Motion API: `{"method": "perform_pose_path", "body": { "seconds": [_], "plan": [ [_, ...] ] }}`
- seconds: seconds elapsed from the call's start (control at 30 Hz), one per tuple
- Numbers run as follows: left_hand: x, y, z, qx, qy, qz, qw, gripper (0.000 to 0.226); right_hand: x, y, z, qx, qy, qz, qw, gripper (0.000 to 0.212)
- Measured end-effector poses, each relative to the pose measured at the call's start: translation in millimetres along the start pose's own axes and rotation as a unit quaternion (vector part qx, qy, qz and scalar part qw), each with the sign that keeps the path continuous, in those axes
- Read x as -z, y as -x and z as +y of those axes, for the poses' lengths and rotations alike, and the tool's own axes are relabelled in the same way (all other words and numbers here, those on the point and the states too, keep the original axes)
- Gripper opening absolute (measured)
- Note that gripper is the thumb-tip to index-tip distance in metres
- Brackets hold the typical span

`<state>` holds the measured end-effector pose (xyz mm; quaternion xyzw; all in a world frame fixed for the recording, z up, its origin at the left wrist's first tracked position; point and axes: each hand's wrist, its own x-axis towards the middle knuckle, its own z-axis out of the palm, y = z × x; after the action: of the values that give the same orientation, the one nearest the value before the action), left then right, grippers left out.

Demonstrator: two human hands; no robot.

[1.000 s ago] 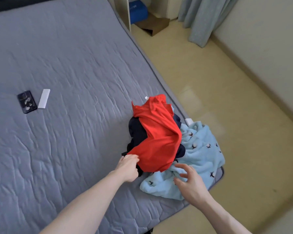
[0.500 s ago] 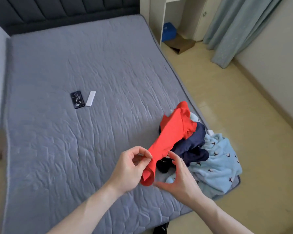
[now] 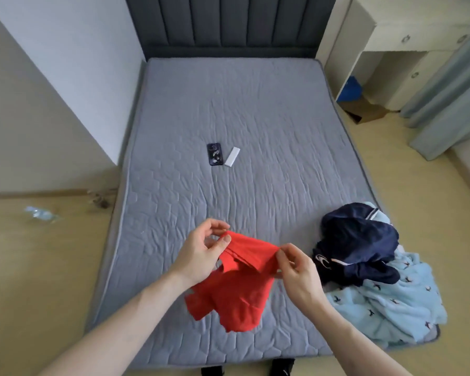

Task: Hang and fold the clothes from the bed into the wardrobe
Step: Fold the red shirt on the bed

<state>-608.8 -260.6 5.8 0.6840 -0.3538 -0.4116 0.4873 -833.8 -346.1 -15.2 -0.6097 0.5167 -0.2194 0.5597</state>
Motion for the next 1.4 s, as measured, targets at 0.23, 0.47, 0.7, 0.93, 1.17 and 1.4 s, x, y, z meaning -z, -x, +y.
{"method": "perform_pose_path", "body": {
  "seconds": [0.23, 0.47, 0.7, 0.93, 1.17, 1.4],
  "plan": [
    [73, 64, -78, 0.097, -0.208, -0.122, 0.965, 0.076, -69, 17, -30, -0.057, -0.115, -0.055, 0.990, 0.030],
    [86, 94, -115, 0.092, -0.216, -0.022, 0.972, 0.015, -93, 16, -26, -0.147, -0.134, 0.000, 0.980, 0.028],
    [96, 97, -75, 0.046, -0.064, 0.155, 0.985, 0.023, -62, 7, -6, -0.091, 0.022, 0.068, 0.993, 0.036],
    [85, 101, -27, -0.052, -0.208, -0.066, 0.974, 0.019, -49, 11, 3, 0.028, 0.213, -0.163, 0.963, 0.062],
    [70, 130, -17, -0.061, -0.263, -0.191, 0.944, 0.020, -116, 44, 13, 0.164, 0.288, -0.397, 0.856, 0.085],
    [126, 143, -46, -0.031, -0.338, -0.058, 0.939, 0.009, -123, 43, 32, 0.084, 0.323, -0.344, 0.878, 0.029]
  ]
}}
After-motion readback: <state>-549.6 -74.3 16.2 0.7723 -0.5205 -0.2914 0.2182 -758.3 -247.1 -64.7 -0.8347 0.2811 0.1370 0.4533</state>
